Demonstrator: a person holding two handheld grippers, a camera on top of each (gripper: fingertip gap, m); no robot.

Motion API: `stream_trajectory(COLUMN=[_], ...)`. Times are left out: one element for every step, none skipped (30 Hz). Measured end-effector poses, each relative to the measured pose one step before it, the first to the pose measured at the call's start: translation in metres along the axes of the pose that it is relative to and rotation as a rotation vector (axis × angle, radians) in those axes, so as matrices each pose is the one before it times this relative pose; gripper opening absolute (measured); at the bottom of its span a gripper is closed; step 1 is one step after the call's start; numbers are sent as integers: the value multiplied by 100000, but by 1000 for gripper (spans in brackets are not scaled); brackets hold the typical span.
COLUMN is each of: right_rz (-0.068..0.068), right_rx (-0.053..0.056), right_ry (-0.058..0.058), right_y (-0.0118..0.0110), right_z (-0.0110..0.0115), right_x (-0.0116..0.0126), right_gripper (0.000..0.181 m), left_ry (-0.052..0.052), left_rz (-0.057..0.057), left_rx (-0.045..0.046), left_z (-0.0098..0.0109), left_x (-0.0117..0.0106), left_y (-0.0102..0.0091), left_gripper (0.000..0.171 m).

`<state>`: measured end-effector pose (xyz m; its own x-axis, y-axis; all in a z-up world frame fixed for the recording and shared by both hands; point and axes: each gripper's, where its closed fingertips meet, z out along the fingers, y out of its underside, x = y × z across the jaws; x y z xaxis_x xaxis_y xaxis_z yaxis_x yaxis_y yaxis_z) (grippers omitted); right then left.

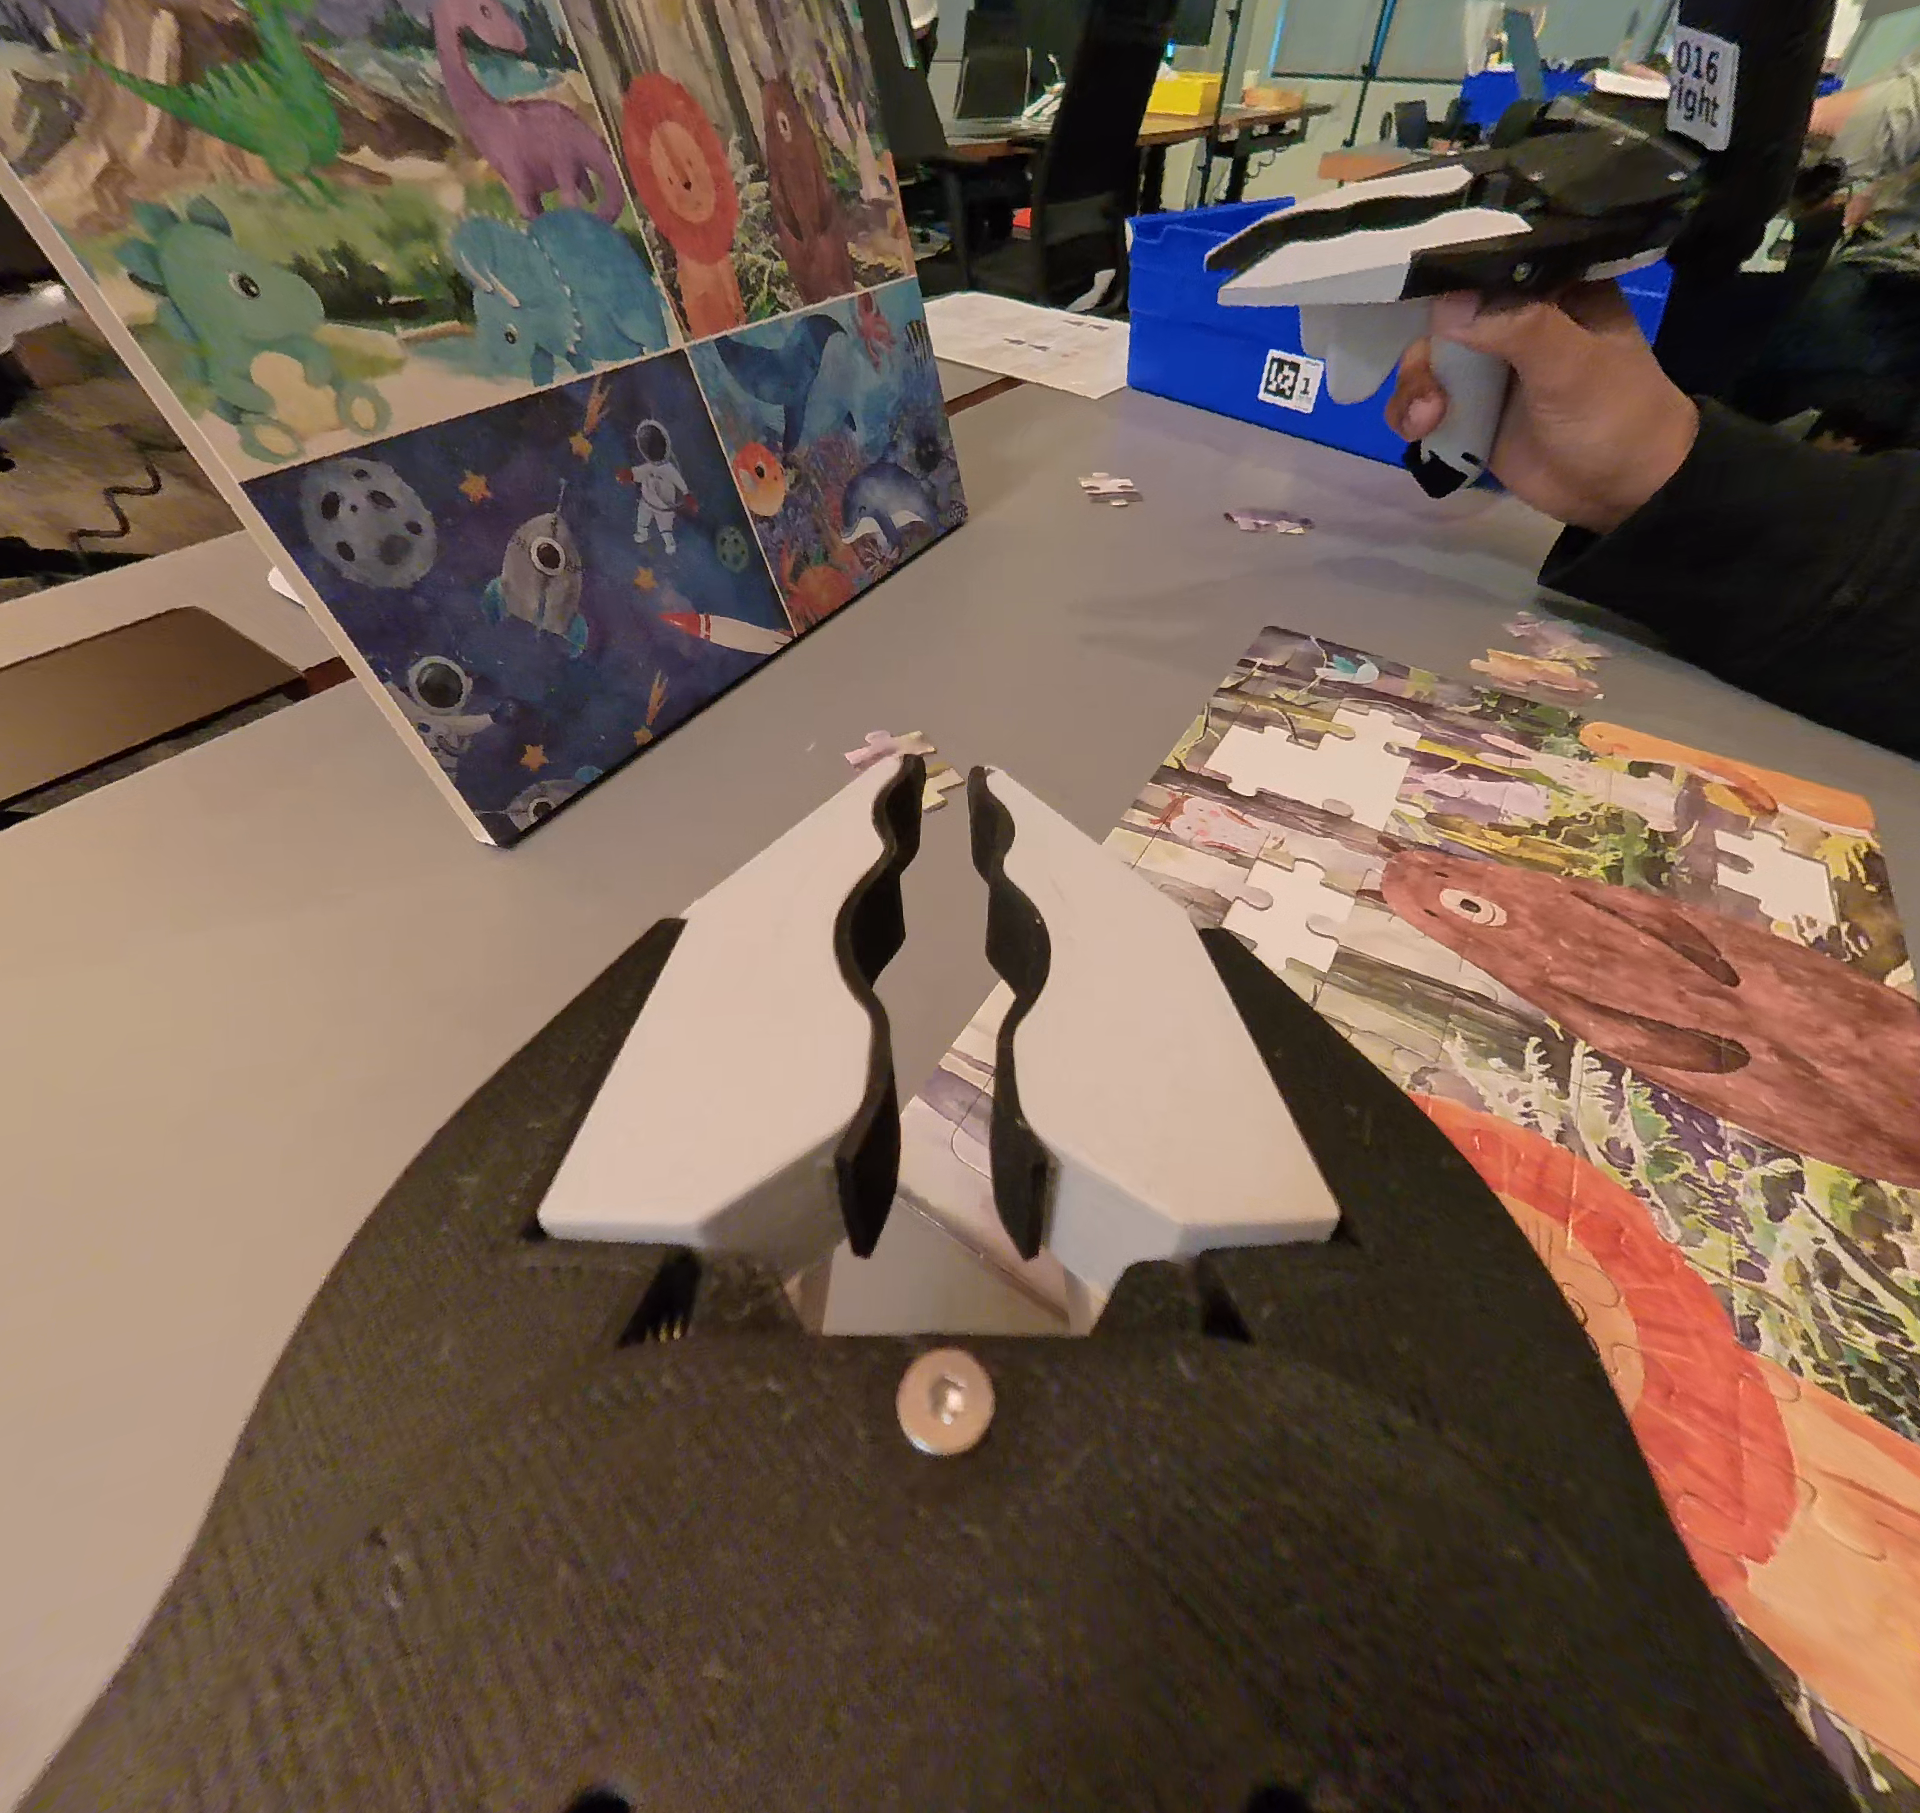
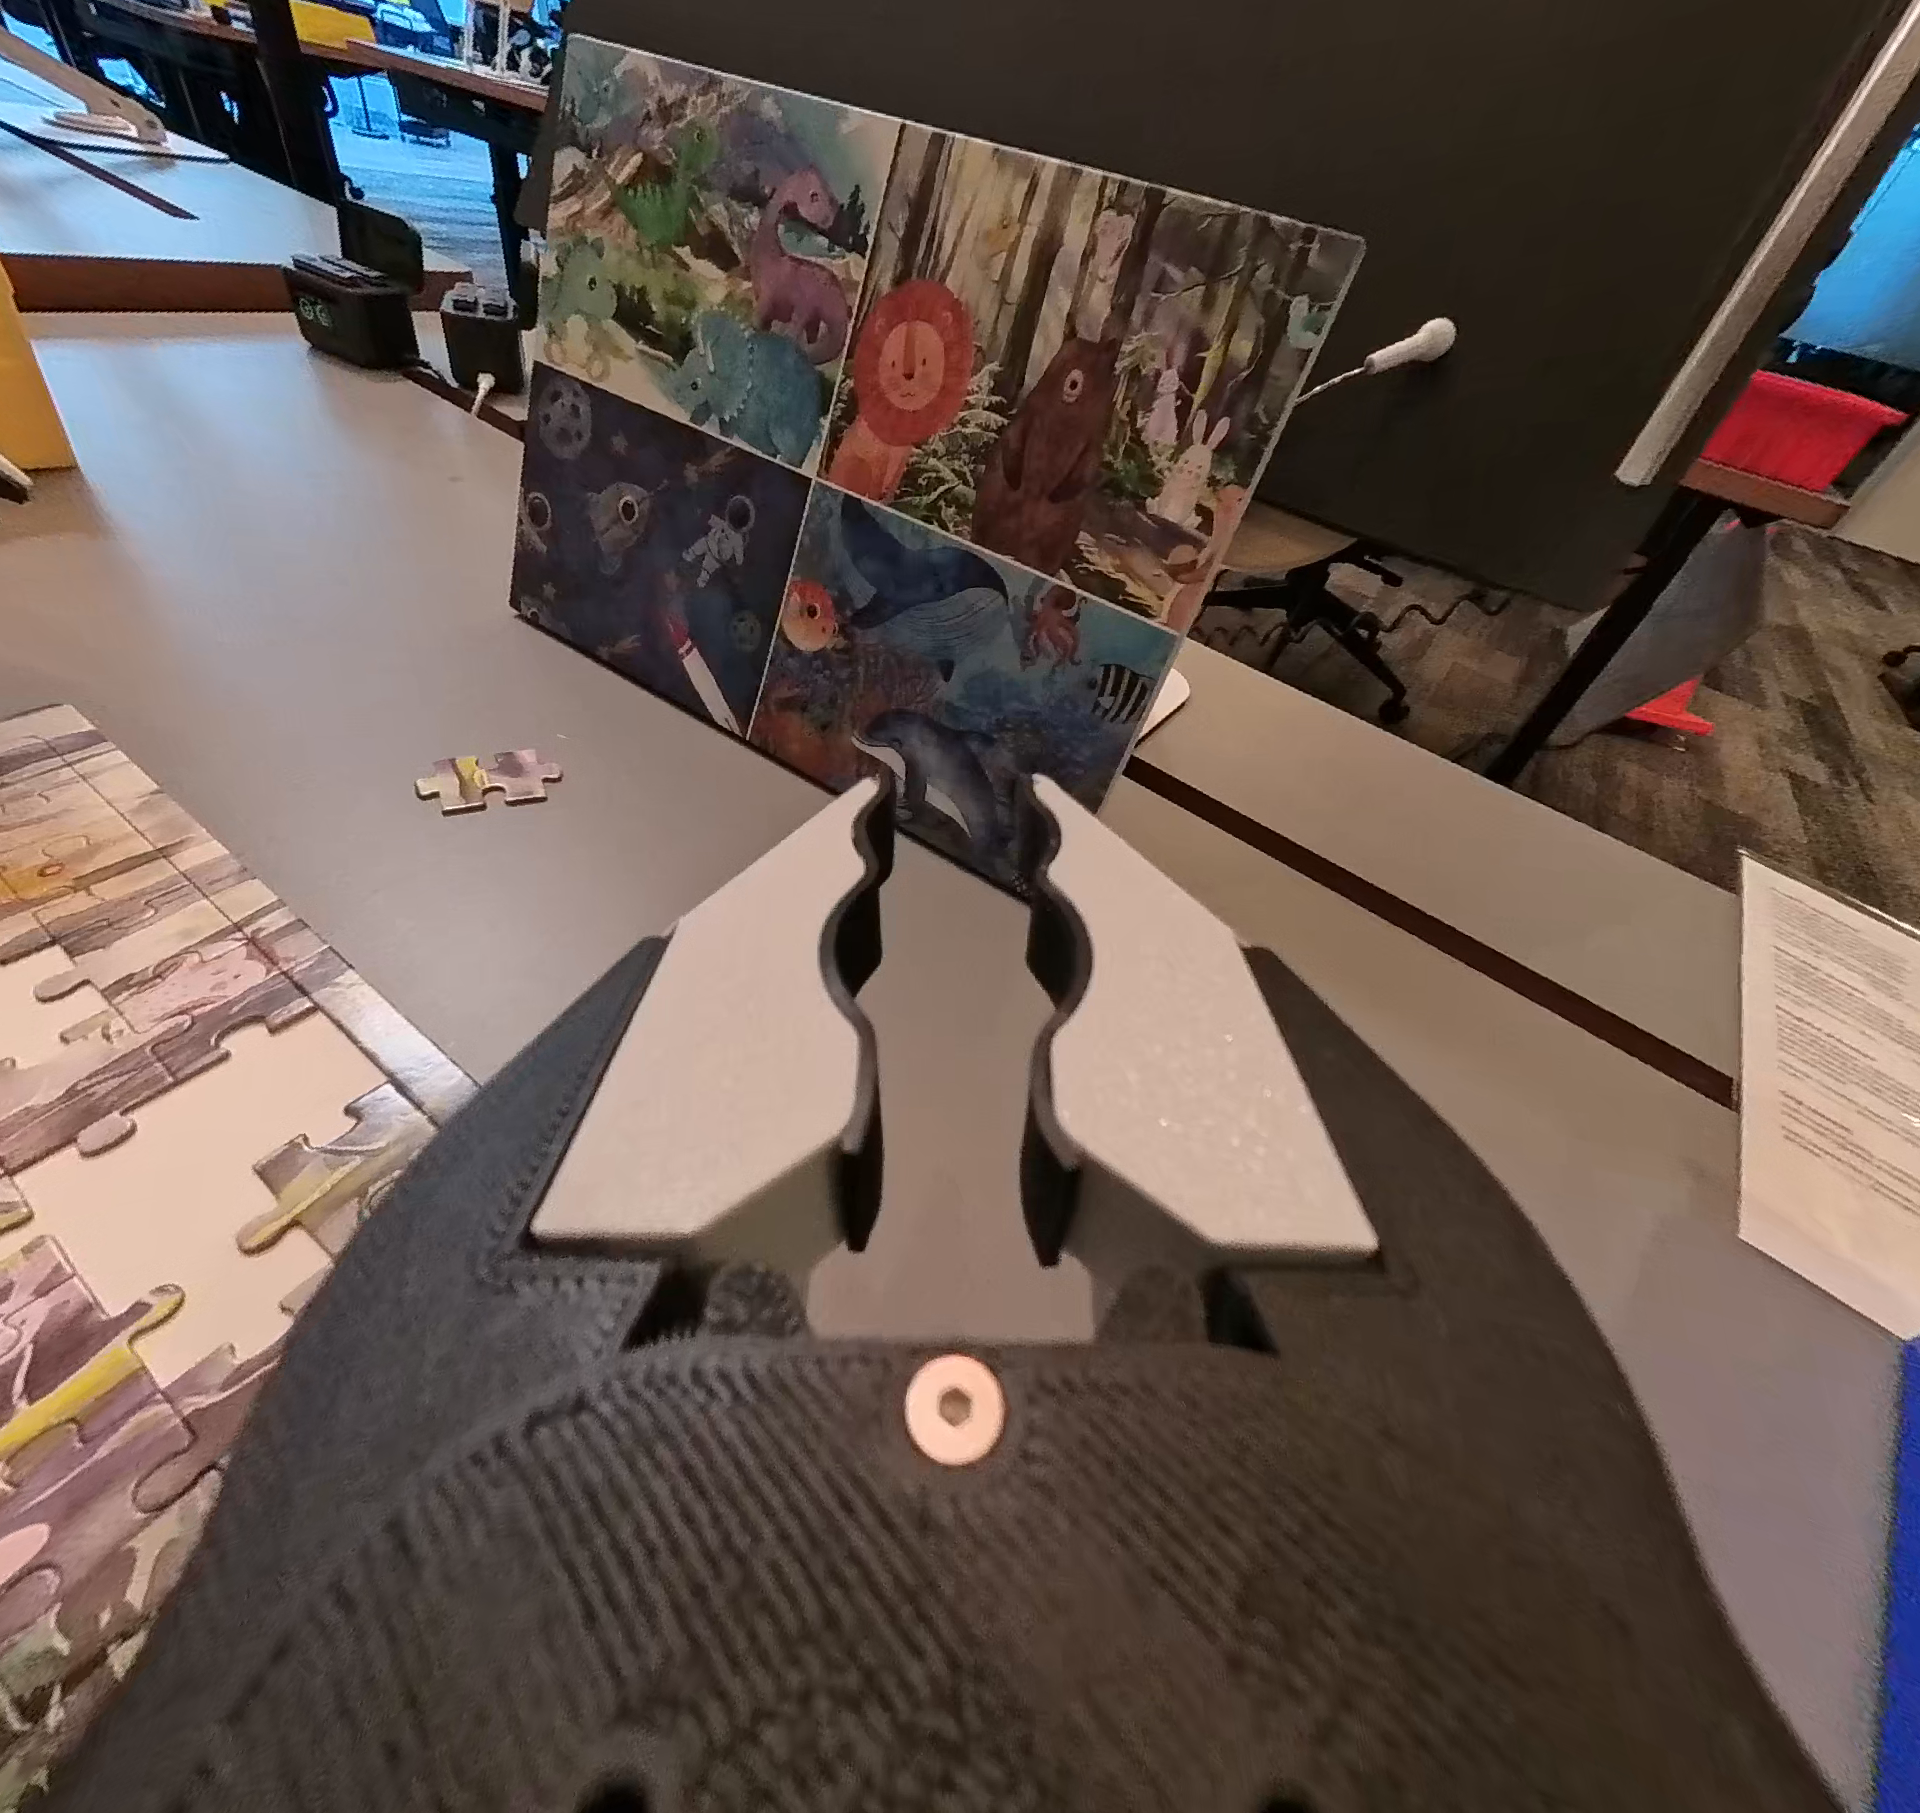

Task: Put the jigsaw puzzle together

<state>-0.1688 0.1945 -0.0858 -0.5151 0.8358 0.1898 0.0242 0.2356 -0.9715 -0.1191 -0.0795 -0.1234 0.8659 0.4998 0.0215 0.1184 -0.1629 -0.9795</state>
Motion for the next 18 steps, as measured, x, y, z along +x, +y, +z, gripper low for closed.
stream_trajectory(right_rz=[-35,149,356,441,339,161,74,112,166,144,72,0,-31,13,18,-1,-1,78], right_rx=[-93,122,299,328,276,207,121,11,-74,-134,-211,-271,-243,-233,-218,-189,-112,-92], right_ry=[252,226,100,45,87,228,277,185,34,-35,-35,1,-2,-61,-65,28,85,61], right_y=[20,-8,-45,-57,-62,-45,-21,2,28,51,68,81,77,75,66,64,46,36], right_z=[-13,-41,-55,-59,-59,-57,-54,-21,-6,19,25,40,34,43,30,18,9,4], right_x=[68,85,77,74,80,102,81,76,35,17,3,0,-4,-10,-6,12,25,27], right_gripper=[21,21,21,21,21,21,21,21,21,21,21,21,21,21,21,21,22,22], left_ry=[10,-41,-82,-45,-78,-134,-173,-170,-17,72,56,14,-41,-25,-9,-7,-23,-6], left_rz=[-51,4,-5,-29,-56,-51,-30,-45,-69,-67,-52,-6,21,11,16,42,63,25], left_rx=[29,79,60,12,-63,-130,-70,12,-35,-67,-98,-63,-36,-107,-116,-57,27,-10], left_z=[9,-10,-4,-8,5,3,7,10,1,7,13,9,4,18,7,4,2,-1], left_x=[-4,-2,-16,-9,-24,-33,-40,-30,-20,-3,-1,-1,-16,-3,-6,1,-8,-3], left_y=[5,-18,-7,0,6,26,17,17,14,17,19,6,14,30,23,6,-4,1], left_gripper=[7,6,6,6,7,7,7,7,7,7,7,7,7,7,7,7,7,7])
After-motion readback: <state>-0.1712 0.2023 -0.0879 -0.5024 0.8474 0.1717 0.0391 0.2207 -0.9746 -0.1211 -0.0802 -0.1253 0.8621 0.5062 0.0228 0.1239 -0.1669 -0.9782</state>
